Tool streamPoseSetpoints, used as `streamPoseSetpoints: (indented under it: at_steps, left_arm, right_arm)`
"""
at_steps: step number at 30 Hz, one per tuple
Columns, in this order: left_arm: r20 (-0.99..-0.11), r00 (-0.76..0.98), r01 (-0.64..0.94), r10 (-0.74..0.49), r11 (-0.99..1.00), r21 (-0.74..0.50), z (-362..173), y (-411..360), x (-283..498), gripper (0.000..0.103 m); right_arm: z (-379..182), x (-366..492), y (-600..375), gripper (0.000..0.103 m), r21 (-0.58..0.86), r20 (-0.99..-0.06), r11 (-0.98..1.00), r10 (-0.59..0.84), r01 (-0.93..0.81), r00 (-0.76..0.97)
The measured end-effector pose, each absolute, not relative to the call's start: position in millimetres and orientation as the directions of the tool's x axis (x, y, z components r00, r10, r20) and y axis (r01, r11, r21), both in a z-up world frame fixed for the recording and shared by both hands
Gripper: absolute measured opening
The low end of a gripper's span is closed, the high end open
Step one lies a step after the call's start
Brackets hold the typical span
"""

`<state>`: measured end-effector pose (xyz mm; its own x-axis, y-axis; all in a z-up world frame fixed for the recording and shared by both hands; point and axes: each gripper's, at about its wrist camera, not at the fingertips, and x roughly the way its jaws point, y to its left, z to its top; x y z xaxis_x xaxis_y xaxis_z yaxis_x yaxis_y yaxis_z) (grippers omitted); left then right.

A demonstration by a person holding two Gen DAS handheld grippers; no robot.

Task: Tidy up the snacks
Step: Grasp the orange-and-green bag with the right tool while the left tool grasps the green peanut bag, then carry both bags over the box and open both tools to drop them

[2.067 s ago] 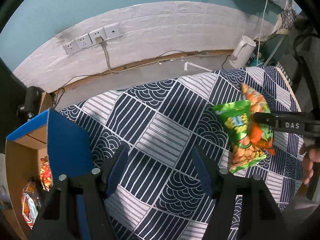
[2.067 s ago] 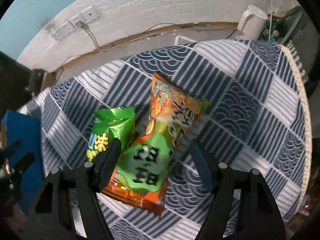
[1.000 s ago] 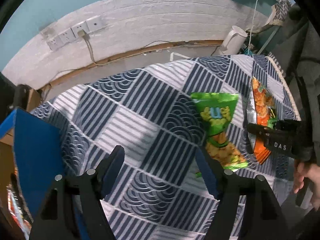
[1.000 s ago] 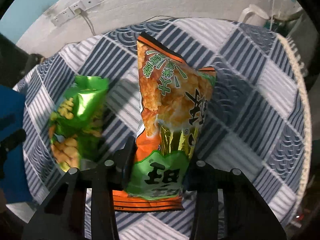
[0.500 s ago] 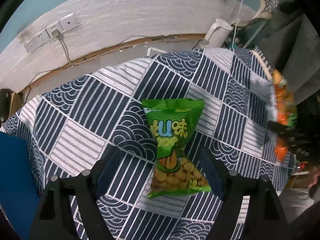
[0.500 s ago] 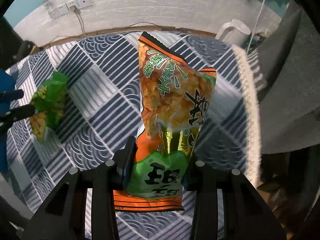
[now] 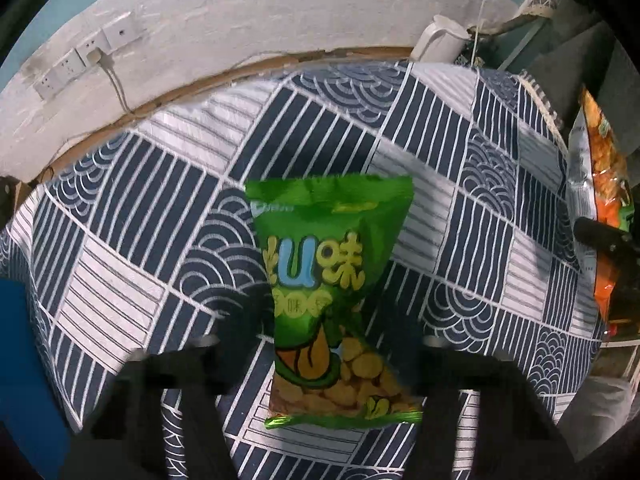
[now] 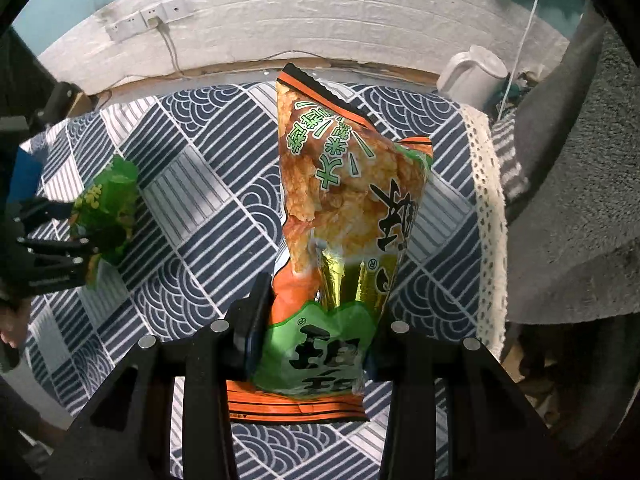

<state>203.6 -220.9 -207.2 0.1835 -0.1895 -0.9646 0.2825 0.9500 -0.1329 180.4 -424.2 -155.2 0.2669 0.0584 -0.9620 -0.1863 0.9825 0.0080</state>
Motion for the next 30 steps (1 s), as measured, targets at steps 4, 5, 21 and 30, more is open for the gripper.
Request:
streamPoseSetpoints:
  at_steps: [4, 5, 21, 30]
  left_arm:
    - [-0.960, 0.195, 0.299, -0.203, 0.944, -0.139, -206.8, -218.5, 197.0, 0.032]
    - [-0.959, 0.206, 0.309, -0.193, 0.943, -0.123, -205.2, -218.6, 195.4, 0.030]
    - [-0.937, 0.305, 0.383, -0.172, 0.923, -0.045, -136.1, -178.6, 153.7, 0.027]
    - [-0.917, 0.357, 0.375, -0.178, 0.926, -0.033, -93.5, -152.7, 131.9, 0.027]
  right_arm:
    - [-154.1, 180.2, -415.1, 0.037, 0.024, -0.960, 0.981, 0.077, -0.194, 0.268]
    - [-153.5, 179.9, -412.6, 0.037, 0.026, -0.960, 0.980, 0.080, -0.198, 0.268]
    - [-122.5, 155.3, -366.0, 0.037, 0.016, -0.939, 0.963, 0.106, -0.269, 0.327]
    - [-87.0, 141.9, -331.1, 0.037, 0.015, -0.914, 0.944, 0.147, -0.331, 0.379]
